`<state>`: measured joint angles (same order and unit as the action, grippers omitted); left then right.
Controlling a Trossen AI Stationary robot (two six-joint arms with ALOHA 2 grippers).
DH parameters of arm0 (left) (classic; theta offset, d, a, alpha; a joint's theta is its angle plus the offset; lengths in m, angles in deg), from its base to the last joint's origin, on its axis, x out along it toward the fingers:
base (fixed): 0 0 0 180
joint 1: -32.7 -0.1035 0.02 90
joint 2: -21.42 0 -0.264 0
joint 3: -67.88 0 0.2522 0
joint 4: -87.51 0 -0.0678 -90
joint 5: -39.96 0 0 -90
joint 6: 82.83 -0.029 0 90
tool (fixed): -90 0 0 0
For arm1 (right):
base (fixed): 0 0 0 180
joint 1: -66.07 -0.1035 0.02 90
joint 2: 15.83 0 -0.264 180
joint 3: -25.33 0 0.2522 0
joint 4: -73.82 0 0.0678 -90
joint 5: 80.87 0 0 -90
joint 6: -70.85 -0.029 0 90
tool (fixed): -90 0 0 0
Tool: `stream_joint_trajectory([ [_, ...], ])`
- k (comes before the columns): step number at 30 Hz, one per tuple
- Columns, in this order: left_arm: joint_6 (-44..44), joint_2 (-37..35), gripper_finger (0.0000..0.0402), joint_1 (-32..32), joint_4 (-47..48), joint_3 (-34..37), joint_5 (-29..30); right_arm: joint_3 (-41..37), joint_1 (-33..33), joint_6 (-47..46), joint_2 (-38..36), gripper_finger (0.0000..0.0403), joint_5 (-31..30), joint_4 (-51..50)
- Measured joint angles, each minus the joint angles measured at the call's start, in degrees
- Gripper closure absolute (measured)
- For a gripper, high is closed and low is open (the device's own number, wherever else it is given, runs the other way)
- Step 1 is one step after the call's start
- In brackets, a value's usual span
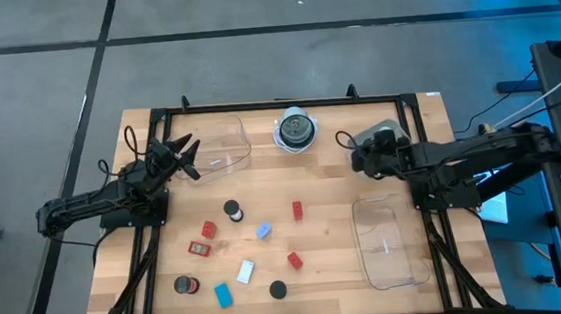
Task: Pick & Place Office items
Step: Put the right blue hourglass into the gray bin
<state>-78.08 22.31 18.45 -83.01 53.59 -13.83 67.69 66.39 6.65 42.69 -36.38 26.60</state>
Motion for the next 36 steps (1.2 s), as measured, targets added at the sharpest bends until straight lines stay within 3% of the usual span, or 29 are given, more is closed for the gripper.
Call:
stream_joint_trajectory([
  [14, -1.06, 0.01, 0.0247, -0.01, 0.01, 0.01, 0.8, -1.11, 5.49, 3.37, 4.4, 0.0185, 2.34, 5.89],
  [22, -1.35, 0.01, 0.0247, -0.01, 0.01, 0.0, 2.75, -1.04, 5.94, 5.58, 8.23, 0.0185, 2.07, 10.35],
  [36, -2.8, 0.0, 0.0247, -0.01, 0.01, 0.01, 2.75, -1.15, 5.92, 6.43, 8.59, 0.0158, 3.09, 10.56],
])
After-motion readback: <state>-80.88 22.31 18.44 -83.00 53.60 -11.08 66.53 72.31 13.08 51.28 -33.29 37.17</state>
